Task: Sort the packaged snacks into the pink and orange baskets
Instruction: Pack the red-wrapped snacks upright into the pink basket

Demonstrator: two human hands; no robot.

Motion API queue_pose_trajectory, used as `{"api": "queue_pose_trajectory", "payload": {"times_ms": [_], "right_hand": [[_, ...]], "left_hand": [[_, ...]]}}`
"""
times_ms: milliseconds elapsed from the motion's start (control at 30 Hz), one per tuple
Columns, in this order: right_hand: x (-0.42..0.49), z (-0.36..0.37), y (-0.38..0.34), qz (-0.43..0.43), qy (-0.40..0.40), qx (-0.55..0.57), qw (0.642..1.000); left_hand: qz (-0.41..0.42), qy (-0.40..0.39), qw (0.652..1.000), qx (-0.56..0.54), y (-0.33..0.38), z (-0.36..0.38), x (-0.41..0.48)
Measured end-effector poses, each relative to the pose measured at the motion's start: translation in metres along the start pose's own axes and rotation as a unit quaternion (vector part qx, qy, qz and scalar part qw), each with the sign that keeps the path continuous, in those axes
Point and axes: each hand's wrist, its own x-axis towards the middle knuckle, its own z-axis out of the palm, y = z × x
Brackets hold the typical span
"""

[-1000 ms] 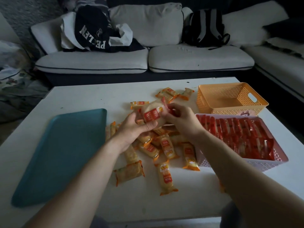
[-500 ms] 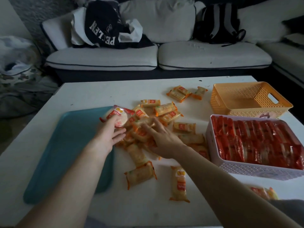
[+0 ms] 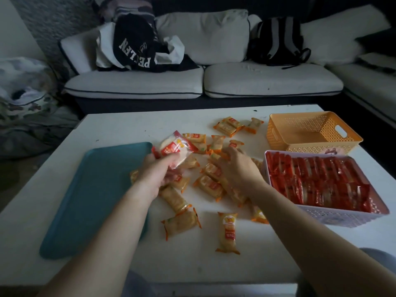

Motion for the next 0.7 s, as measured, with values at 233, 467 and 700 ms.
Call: {"api": "queue_pose_trajectory", "payload": {"times_ms": [233, 467, 700], "right_hand": [[-0.048, -0.068, 0.014, 0.022, -0.055, 0.268, 0.962], [-0.068, -0.14, 0.089, 0.062, 0.124, 0.274, 0.952], [-0.071, -0.182, 0.156, 0.161, 0.225, -0.049, 0.96]], "left_hand": [[0.017, -0.175, 0.983, 0.046, -0.023, 0.086, -0.089], [0.087, -0.138, 0.982, 0.093, -0.038, 0.164, -0.113], [0.28, -0.101, 0.895, 0.332, -0.037, 0.227, -0.107]]}}
